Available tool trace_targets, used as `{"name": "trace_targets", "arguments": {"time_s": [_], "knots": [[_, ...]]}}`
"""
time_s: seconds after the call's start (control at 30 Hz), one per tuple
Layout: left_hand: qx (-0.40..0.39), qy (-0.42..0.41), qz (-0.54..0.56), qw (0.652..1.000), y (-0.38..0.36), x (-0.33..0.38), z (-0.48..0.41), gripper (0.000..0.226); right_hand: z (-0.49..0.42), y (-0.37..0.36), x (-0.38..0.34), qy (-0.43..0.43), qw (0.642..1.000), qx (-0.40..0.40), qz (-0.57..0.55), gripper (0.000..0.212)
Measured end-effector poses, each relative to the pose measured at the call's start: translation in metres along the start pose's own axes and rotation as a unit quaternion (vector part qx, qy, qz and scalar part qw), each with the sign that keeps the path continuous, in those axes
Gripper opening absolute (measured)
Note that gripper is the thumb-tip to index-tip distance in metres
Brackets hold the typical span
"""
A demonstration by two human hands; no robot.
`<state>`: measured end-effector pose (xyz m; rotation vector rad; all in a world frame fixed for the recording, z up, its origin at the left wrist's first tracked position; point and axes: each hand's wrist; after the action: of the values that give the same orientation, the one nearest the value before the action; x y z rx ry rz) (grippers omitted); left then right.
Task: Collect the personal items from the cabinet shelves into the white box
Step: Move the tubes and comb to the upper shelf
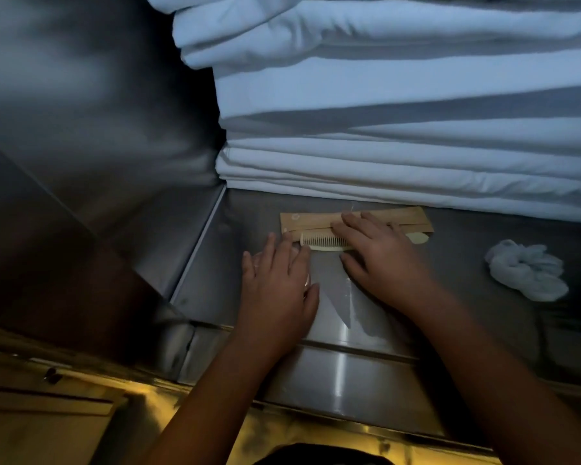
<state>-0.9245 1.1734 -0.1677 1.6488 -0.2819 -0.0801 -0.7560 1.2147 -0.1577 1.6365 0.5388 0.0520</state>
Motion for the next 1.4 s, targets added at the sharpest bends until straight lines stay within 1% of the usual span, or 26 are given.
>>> {"name": "trace_targets", "arguments": {"time_s": [0.23, 0.47, 0.6, 0.7, 0.93, 1.03, 1.13, 1.17, 1.23, 1.33, 1.4], "knots": [[0.008, -0.005, -0.006, 1.0, 0.0, -0.001, -0.001, 0.056, -0.004, -0.001, 0.0, 0.01, 1.0, -0.002, -0.025, 0.037], [0.003, -0.013, -0.009, 1.0, -0.001, -0.002, -0.003, 0.059, -0.006, -0.004, 0.001, 0.016, 0.996, -0.057, 0.07, 0.044], [0.014, -0.024, -0.007, 1.0, 0.003, 0.0, -0.002, 0.057, -0.008, 0.0, -0.001, 0.025, 0.991, -0.072, 0.11, 0.048], [0.058, -0.039, -0.001, 0.998, 0.003, 0.0, -0.002, 0.051, -0.01, 0.003, -0.002, 0.032, 0.989, -0.068, 0.125, 0.047], [0.062, -0.048, -0.005, 0.997, 0.005, -0.002, -0.003, 0.051, -0.011, 0.007, -0.003, 0.033, 0.993, -0.031, 0.105, 0.046], [0.058, -0.057, 0.002, 0.997, 0.004, -0.005, -0.003, 0.065, -0.011, 0.006, -0.003, 0.033, 0.994, -0.017, 0.101, 0.046], [0.011, -0.051, 0.003, 0.999, 0.007, -0.007, -0.005, 0.076, -0.011, 0.006, -0.002, 0.043, 0.995, -0.002, 0.093, 0.046], [0.01, -0.044, 0.002, 0.999, 0.007, -0.008, -0.005, 0.076, -0.011, 0.006, -0.002, 0.046, 0.995, 0.005, 0.085, 0.045], [0.016, -0.042, 0.004, 0.999, 0.007, -0.009, -0.005, 0.072, -0.011, 0.005, -0.001, 0.047, 0.996, 0.017, 0.075, 0.044], [0.038, -0.054, 0.022, 0.998, 0.008, -0.007, -0.004, 0.054, -0.011, 0.005, -0.001, 0.057, 0.996, 0.022, 0.072, 0.047], [0.054, -0.056, 0.029, 0.997, 0.009, -0.006, -0.004, 0.047, -0.009, 0.006, -0.001, 0.064, 0.995, 0.034, 0.071, 0.045]]}}
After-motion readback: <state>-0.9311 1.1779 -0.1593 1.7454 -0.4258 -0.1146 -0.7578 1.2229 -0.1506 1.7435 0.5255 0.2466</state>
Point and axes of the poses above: each hand's wrist, its own z-axis away from the middle knuckle, its own y-axis out of the back of the hand, x = y × z, and after that the axes turned 3 degrees about -z, right-handed
